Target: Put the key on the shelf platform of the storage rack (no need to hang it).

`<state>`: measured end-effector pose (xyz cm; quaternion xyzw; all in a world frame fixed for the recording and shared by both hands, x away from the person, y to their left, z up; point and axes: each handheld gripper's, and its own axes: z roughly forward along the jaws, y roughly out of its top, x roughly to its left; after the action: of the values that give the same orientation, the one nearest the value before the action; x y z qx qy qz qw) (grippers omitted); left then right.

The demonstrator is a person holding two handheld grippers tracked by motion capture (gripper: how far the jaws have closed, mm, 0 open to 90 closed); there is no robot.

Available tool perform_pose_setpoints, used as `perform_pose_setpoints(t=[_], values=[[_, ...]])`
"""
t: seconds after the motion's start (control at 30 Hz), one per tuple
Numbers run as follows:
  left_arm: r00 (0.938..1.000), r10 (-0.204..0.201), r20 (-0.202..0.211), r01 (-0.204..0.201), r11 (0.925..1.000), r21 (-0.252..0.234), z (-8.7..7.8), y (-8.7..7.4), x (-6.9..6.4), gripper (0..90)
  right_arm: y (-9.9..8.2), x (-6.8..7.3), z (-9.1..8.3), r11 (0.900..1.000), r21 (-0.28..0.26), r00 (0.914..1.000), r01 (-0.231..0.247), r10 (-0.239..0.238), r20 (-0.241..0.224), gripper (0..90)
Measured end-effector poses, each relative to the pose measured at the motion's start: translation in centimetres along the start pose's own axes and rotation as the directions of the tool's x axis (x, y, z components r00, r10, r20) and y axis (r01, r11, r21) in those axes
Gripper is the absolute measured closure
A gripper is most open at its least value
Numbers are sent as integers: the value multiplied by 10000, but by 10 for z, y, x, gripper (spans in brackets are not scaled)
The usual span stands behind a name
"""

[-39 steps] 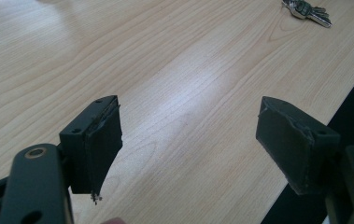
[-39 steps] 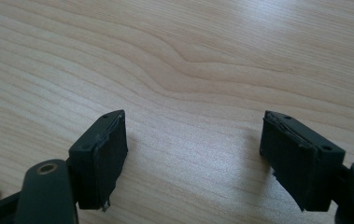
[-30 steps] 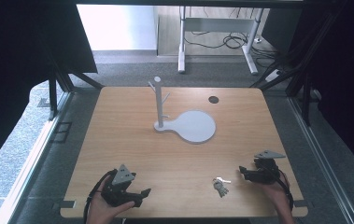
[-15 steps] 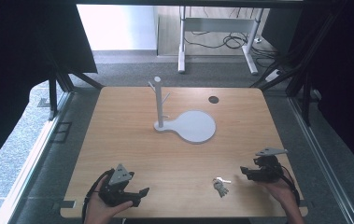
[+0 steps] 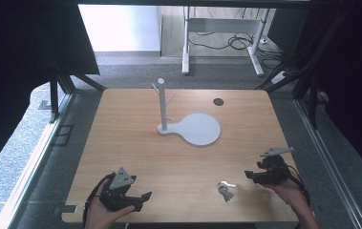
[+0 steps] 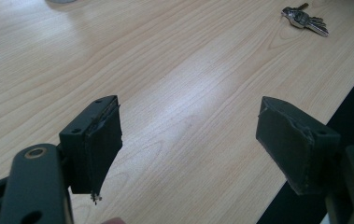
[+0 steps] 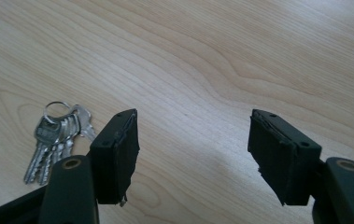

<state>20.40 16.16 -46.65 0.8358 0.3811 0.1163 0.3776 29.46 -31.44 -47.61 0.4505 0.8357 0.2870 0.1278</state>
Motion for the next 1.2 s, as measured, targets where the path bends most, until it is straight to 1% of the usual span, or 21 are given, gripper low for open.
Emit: perform_pose_setpoints(t=[0.03,0.07,0.13,0.2,0.27,0.37,0.4,0.43,0.47,0.53,0.8,0.83,1.03,1.1,1.2], values=[[10000,9,-4,-9,10000,-1,0,0,0,229,0,0,0,10000,0,10000,0,0,0,344],[10000,23,-3,-23,10000,-23,-1,0,0,228,3,4,-1,9999,115,9999,113,-113,-21,351],[10000,32,-8,-32,10000,-24,-1,0,0,229,4,6,-1,9997,158,9998,206,-205,-62,354],[10000,33,-2,-33,10000,-40,-2,0,0,228,7,13,-1,9983,344,9988,470,-464,-164,359],[10000,9,1,-9,10000,-46,-2,0,0,228,12,20,-1,9965,560,9977,625,-608,-314,361],[10000,10,3,-10,10000,-11,-2,-1,2,228,16,26,1,9936,785,9960,808,-774,-445,364],[10000,10,3,-10,10000,-11,-2,-1,2,228,16,26,1,9936,785,9960,808,-774,-445,364],[10000,1,1,-1,10000,-7,-2,-1,3,228,18,30,3,9923,894,9954,860,-817,-509,366],[10000,-2,-3,2,10000,-18,-2,-1,3,228,18,30,3,9923,894,9954,860,-817,-509,366],[10000,18,-3,-18,10000,-36,-3,-1,3,228,21,35,5,9909,967,9942,939,-882,-612,368],[10000,4,-13,-4,10000,-97,-5,-1,3,228,22,42,12,9861,1225,9917,1121,-1033,-760,372],[10000,11,-13,-12,9999,-103,-5,-1,3,228,21,45,14,9837,1356,9908,1182,-1076,-825,372],[10000,27,-11,-27,9999,-97,-5,-1,2,228,19,52,21,9792,1581,9888,1273,-1128,-975,375],[10000,27,-10,-27,9999,-99,-5,-1,2,228,17,57,26,9741,1781,9870,1394,-1222,-1043,376],[10000,4,-9,-4,9999,-102,-5,-1,2,228,16,63,29,9707,1899,9858,1471,-1280,-1090,376]])
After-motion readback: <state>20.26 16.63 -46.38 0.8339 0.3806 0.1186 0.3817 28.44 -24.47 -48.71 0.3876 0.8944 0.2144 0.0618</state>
